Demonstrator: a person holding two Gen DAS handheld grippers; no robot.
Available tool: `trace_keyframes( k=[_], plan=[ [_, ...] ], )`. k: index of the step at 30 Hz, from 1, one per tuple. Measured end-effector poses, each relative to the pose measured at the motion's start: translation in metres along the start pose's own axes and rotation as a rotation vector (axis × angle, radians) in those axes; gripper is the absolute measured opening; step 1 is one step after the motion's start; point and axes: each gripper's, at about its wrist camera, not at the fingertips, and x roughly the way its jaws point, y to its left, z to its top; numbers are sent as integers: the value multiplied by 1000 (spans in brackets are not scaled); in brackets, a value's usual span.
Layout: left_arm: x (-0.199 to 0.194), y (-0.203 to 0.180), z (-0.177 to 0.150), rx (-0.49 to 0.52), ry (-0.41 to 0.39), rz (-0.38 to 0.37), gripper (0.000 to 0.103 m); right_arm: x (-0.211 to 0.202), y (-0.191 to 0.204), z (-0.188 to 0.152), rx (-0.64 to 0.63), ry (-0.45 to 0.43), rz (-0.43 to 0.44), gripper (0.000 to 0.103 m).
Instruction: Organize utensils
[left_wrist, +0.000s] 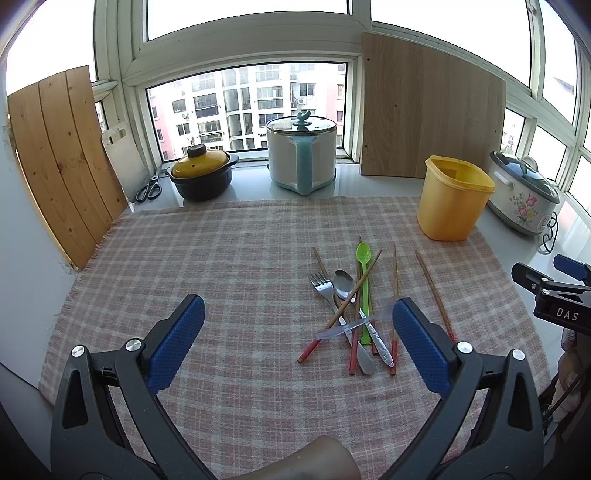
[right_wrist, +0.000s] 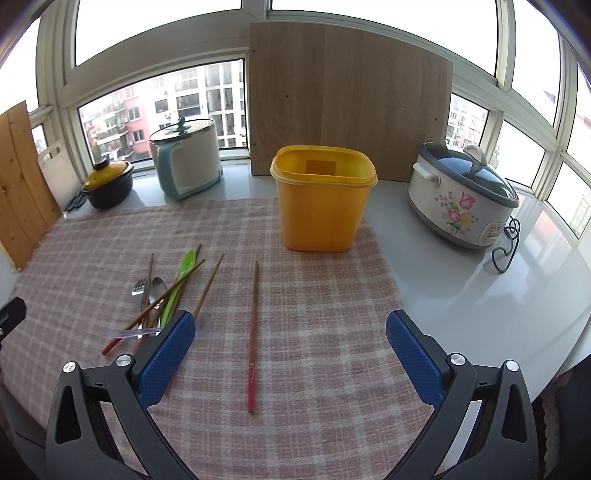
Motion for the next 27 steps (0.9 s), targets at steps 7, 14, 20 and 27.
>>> trace_keyframes(
  k=[7, 14, 20, 27],
  plan=[
    [0, -1, 0, 0, 1, 2, 103, 0, -1, 0, -1, 0, 1, 102],
    [0, 0, 0, -1, 1, 2, 103, 2, 1, 0, -5, 8, 4, 102],
    [0, 0, 0, 0, 1, 1, 103, 3, 1, 1, -8, 9, 5, 102],
    [0, 0, 0, -1, 3, 1, 103, 4, 2, 3, -14, 16, 7, 102]
  ],
)
